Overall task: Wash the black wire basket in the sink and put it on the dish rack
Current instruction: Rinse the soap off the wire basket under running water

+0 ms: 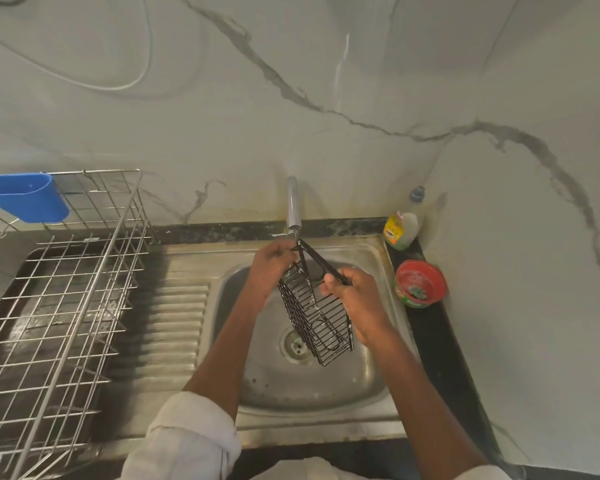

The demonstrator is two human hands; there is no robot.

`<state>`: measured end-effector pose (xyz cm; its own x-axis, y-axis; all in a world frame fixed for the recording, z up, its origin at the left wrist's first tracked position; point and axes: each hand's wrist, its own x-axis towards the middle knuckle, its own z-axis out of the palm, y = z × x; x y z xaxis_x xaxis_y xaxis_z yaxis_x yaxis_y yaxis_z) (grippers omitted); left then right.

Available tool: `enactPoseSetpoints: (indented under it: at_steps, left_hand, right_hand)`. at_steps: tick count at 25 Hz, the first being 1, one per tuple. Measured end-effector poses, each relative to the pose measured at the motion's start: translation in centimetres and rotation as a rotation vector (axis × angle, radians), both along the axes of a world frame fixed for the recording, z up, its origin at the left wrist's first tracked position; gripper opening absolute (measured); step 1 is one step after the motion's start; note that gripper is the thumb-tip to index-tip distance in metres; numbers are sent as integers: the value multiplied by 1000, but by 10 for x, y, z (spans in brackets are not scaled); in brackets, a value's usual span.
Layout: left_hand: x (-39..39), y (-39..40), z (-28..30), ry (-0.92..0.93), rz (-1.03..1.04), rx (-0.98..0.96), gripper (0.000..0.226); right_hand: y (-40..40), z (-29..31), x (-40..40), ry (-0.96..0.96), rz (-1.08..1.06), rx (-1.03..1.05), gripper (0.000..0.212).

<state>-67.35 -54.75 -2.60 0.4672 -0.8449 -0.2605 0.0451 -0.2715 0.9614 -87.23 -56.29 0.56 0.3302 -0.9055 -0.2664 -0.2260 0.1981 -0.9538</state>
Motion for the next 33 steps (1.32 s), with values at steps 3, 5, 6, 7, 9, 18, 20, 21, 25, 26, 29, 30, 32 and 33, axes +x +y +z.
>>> enactPoseSetpoints:
  at_steps: [3, 5, 6, 7, 9, 18, 20, 21, 25, 26, 29, 30, 32, 33]
  left_hand:
    - [4, 7, 0, 13, 86, 7, 17]
    - [6, 10, 2, 3, 128, 7, 10]
    - [7, 13, 3, -3, 138, 9, 8]
    - [7, 14, 2, -4, 146, 2, 7]
    - [9, 16, 0, -17, 167, -16, 8]
    - [11, 12, 1, -97, 118, 29, 30]
    - [1, 4, 7, -111, 68, 21, 32]
    - [-5, 0, 11, -117, 41, 18, 33]
    - [-23, -7, 10, -143, -56, 22, 35]
    - [-25, -6, 9, -150, -69, 27, 36]
    - [-24, 5, 9, -131, -28, 40, 32]
    - [-21, 10, 9, -135, -10, 44, 29]
    - [-12, 17, 7, -154, 19, 45, 24]
    - [-8, 20, 7, -164, 26, 41, 21]
  right_hand:
    - [1, 3, 14, 19, -18, -26, 13]
    - [-4, 6, 23, 46, -35, -59, 18]
    - [-6, 7, 26, 50, -43, -69, 19]
    - [-8, 8, 29, 52, -51, -79, 20]
    - [-8, 8, 35, 62, -54, -104, 20]
    - [-25, 6, 41, -44, -144, -63, 11]
    - [-23, 3, 28, -44, -180, -72, 12]
    - [-22, 0, 21, -39, -201, -66, 13]
    - [-16, -8, -4, -51, -261, -52, 13]
    - [-15, -9, -7, -52, -267, -49, 13]
    - [-11, -9, -8, -50, -254, -58, 13]
    - [-11, -9, -6, -52, -242, -67, 14]
    - [-11, -9, -1, -37, -206, -92, 17]
    - [-9, -9, 3, -20, -181, -111, 17]
